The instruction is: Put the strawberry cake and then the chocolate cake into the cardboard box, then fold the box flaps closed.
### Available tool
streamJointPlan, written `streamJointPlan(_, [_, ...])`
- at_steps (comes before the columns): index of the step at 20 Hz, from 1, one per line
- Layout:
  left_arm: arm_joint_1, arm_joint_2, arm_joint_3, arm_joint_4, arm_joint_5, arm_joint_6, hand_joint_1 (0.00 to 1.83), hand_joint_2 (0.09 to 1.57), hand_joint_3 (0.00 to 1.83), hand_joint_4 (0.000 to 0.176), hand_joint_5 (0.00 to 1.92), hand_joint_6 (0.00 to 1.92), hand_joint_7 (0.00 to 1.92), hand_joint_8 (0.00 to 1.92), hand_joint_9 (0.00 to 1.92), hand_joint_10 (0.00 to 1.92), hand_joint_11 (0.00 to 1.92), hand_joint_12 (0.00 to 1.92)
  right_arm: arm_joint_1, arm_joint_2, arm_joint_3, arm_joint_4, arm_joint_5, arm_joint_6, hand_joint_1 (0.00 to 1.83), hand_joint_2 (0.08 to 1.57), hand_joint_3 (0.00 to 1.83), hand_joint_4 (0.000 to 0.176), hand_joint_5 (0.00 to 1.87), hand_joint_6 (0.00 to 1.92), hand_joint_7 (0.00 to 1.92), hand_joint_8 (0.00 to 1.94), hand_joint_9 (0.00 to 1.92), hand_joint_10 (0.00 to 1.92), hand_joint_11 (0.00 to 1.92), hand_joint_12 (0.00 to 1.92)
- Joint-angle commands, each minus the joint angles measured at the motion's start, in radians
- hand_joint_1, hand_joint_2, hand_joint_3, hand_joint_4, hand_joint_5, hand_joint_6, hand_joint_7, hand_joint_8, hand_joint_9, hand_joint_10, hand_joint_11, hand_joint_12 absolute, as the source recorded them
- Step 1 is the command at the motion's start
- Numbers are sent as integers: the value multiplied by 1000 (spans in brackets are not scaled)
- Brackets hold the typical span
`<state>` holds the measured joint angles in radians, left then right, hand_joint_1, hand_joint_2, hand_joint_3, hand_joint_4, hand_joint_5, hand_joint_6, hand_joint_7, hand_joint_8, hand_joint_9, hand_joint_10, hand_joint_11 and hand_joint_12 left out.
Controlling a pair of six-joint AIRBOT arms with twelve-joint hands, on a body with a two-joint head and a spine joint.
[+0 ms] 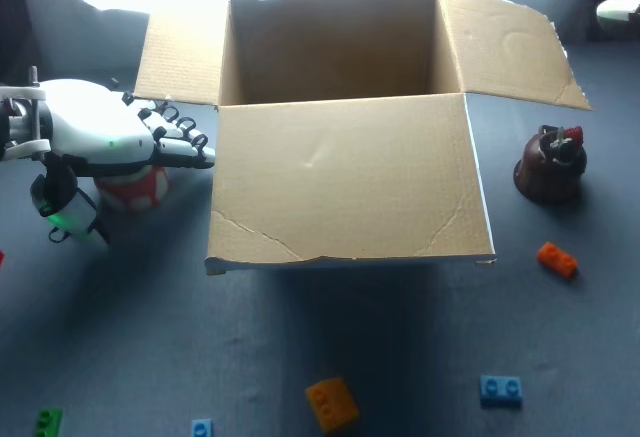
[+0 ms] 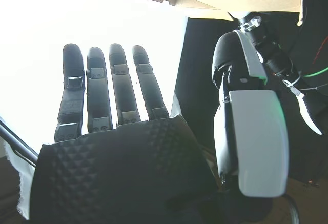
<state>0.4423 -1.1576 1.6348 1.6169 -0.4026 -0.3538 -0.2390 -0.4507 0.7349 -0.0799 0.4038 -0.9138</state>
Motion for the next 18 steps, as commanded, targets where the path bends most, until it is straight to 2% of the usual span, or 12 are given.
streamJointPlan(1, [-6,4,8,-22,16,3,1000,999,30,46,44,0,80,3,137,9,0,659,20,12,0,12,118,0,261,1154,1,0,180,3,197,2,182,5,0,743])
streamJointPlan(3, [-6,4,8,-19,16,3,978,1012,24,49,43,0,84,2,140,7,0,694,20,12,0,12,118,0,274,1162,3,0,163,0,174,1,156,2,0,687])
streamJointPlan(4, [-5,3,8,-17,16,3,990,1030,23,45,46,1,90,3,152,8,0,722,20,12,0,12,118,0,278,1158,0,0,167,3,173,1,156,4,0,675])
streamJointPlan(5, [-5,3,8,-16,15,3,989,1031,17,42,65,7,111,7,182,16,0,790,20,12,0,12,118,0,283,1152,0,0,179,7,186,5,163,6,0,683])
streamJointPlan(8, [-5,2,7,-13,15,3,1055,981,0,59,191,20,315,22,389,57,0,1132,20,12,0,12,118,0,283,1149,0,0,186,6,187,0,167,6,0,727])
streamJointPlan(9, [-5,2,8,-12,15,3,1080,968,0,58,245,24,383,26,458,76,7,1247,20,12,0,12,118,0,273,1153,0,0,184,4,174,2,162,3,0,686])
streamJointPlan(11, [-5,1,8,-11,15,3,1124,956,0,50,313,23,457,29,543,122,85,1329,20,12,-1,12,118,0,287,1149,0,0,180,1,167,0,161,2,0,706])
streamJointPlan(12, [-5,1,8,-11,15,3,1144,953,0,56,357,15,474,17,563,168,137,1341,20,12,-1,12,118,0,288,1147,0,0,186,3,167,0,163,3,0,705])
streamJointPlan(14, [-4,0,7,-10,15,3,1169,950,0,70,390,1,480,3,464,483,179,1400,20,12,-2,11,118,0,295,1149,0,0,181,1,173,3,164,3,0,705])
streamJointPlan(16, [-2,0,5,-9,15,3,1188,952,1,68,422,3,489,4,335,837,233,1441,20,12,-3,11,118,0,306,1144,0,0,207,8,189,3,177,6,0,777])
streamJointPlan(18, [-1,0,5,-8,14,3,1209,975,7,66,453,10,506,9,297,937,227,1450,20,12,-4,11,118,0,299,1148,1,0,197,3,173,1,168,1,0,729])
